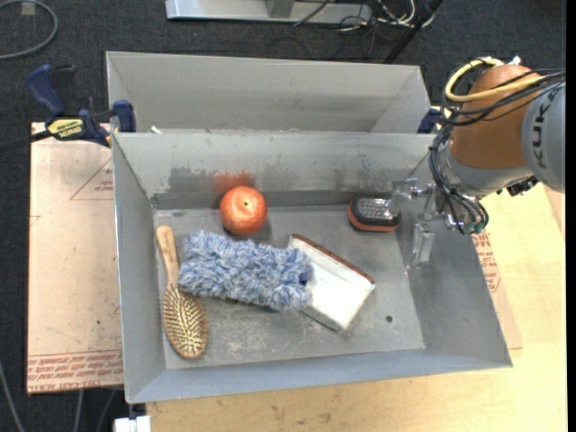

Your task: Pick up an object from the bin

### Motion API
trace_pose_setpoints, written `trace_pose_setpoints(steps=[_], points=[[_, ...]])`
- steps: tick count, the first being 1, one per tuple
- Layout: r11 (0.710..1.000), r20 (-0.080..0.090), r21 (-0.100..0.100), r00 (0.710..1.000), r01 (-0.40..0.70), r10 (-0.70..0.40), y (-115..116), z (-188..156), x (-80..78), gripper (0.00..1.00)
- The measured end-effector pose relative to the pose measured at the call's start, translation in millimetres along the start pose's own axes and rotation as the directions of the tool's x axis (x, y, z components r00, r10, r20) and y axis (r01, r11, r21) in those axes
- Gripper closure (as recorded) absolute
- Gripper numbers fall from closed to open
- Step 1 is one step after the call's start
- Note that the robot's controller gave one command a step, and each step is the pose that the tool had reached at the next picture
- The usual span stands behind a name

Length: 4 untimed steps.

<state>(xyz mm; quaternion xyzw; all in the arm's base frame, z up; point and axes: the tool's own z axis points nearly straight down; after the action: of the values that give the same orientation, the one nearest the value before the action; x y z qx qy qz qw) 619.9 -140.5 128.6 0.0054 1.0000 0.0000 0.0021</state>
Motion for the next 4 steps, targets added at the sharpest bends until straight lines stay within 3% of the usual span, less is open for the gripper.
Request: trace_pose_setpoints(steps=[1, 2, 3, 4], points=[[1.0, -0.014, -0.004, 1.0, 0.014, -0.014, 5, 8, 21.3, 0.0], [1.0, 0.015, 0.003, 1.0, -0.015, 0.015, 22, 9, 0.0, 0.0], [0.999, -0.004, -0.003, 0.999, 0.035, -0.035, 50, 41, 41.6, 0.0], [0.998, -0.006, -0.003, 0.998, 0.07, -0.07, 56, 49, 64.2, 0.0]])
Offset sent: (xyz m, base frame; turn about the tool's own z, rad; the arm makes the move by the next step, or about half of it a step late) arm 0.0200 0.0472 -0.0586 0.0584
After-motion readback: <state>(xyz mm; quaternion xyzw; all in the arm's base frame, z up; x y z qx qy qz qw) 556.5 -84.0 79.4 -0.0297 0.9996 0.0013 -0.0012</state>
